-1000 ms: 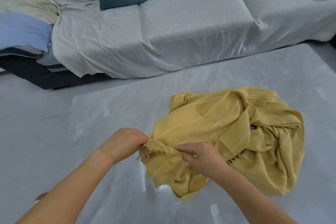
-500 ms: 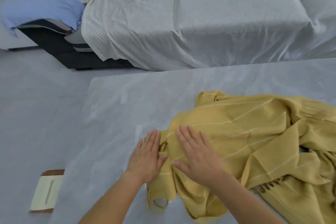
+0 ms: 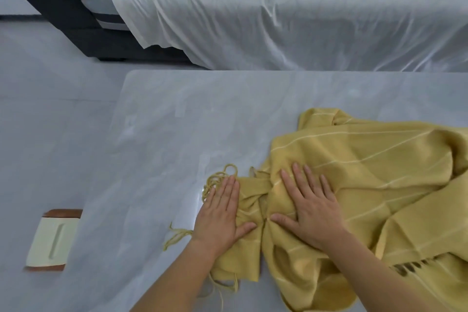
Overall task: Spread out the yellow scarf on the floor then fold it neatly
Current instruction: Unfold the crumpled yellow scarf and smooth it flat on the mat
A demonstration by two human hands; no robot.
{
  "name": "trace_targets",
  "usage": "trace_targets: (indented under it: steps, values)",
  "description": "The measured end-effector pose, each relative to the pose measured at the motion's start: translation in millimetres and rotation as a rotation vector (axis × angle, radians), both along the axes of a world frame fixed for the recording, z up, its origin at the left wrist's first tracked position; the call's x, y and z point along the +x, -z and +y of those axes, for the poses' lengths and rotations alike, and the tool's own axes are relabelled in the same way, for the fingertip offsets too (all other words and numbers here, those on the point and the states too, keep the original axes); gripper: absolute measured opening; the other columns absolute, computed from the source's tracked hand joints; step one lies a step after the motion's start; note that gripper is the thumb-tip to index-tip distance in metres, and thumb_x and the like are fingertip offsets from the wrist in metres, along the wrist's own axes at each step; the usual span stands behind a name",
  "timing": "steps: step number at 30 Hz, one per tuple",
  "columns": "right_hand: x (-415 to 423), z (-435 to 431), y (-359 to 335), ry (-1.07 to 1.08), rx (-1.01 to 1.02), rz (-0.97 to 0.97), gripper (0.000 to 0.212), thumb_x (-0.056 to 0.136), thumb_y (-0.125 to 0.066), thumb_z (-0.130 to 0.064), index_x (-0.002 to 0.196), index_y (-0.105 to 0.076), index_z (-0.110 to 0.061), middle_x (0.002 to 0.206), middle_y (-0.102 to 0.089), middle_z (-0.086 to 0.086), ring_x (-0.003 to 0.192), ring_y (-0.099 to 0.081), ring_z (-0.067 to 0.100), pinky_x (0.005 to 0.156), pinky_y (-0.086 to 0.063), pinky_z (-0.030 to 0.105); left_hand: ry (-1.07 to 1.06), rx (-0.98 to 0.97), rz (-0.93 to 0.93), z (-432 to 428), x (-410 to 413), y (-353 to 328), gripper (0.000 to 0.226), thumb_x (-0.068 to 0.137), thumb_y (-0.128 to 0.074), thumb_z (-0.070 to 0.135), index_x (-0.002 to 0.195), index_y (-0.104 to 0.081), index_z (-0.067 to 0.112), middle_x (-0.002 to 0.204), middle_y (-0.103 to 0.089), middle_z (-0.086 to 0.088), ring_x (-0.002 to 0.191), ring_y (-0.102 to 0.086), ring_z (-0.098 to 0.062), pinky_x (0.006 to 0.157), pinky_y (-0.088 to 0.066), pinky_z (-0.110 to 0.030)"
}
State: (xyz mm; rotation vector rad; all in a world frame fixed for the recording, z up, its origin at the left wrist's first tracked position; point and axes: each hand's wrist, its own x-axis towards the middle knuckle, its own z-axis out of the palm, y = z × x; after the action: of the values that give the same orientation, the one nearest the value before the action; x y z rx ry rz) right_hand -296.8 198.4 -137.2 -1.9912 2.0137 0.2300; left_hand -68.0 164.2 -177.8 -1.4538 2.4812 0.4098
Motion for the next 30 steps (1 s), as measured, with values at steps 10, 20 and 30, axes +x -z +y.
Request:
trace_targets:
  steps: [10, 20, 30]
  values:
    - [-16, 15, 1, 0.086, 0.149, 0.062, 0.108, 0.071, -0.025, -0.090, 0.150, -0.015, -0.017, 0.155, -0.019, 0.008, 0.142, -0.015, 0.023, 0.112, -0.009, 0.042, -0.094, -0.030, -0.110, -4, 107, -1, 0.084, 0.090, -0.010, 0.068, 0.147, -0.018, 0.006, 0.157, -0.002, -0.002, 0.144, 0.002, -0.014, 0.115, -0.005, -0.035]
    - [-11, 17, 0, 0.063, 0.069, 0.041, 0.114, 0.068, -0.017, -0.093, 0.150, -0.006, -0.014, 0.157, -0.006, 0.006, 0.144, -0.006, 0.021, 0.113, 0.004, 0.039, 0.132, 0.034, 0.157, 7, 41, -25, 0.083, 0.090, -0.013, 0.068, 0.149, -0.007, 0.009, 0.156, -0.002, -0.007, 0.144, 0.005, -0.017, 0.114, -0.006, -0.037]
    - [1, 3, -33, 0.000, -0.059, -0.054, 0.100, 0.079, -0.009, -0.083, 0.150, -0.003, -0.013, 0.158, 0.002, 0.001, 0.144, 0.007, 0.013, 0.116, 0.002, 0.041, -0.071, 0.009, 0.073, -11, 88, -3, 0.092, 0.080, -0.001, 0.078, 0.147, 0.008, 0.015, 0.153, 0.015, 0.001, 0.142, 0.014, -0.015, 0.113, 0.008, -0.029]
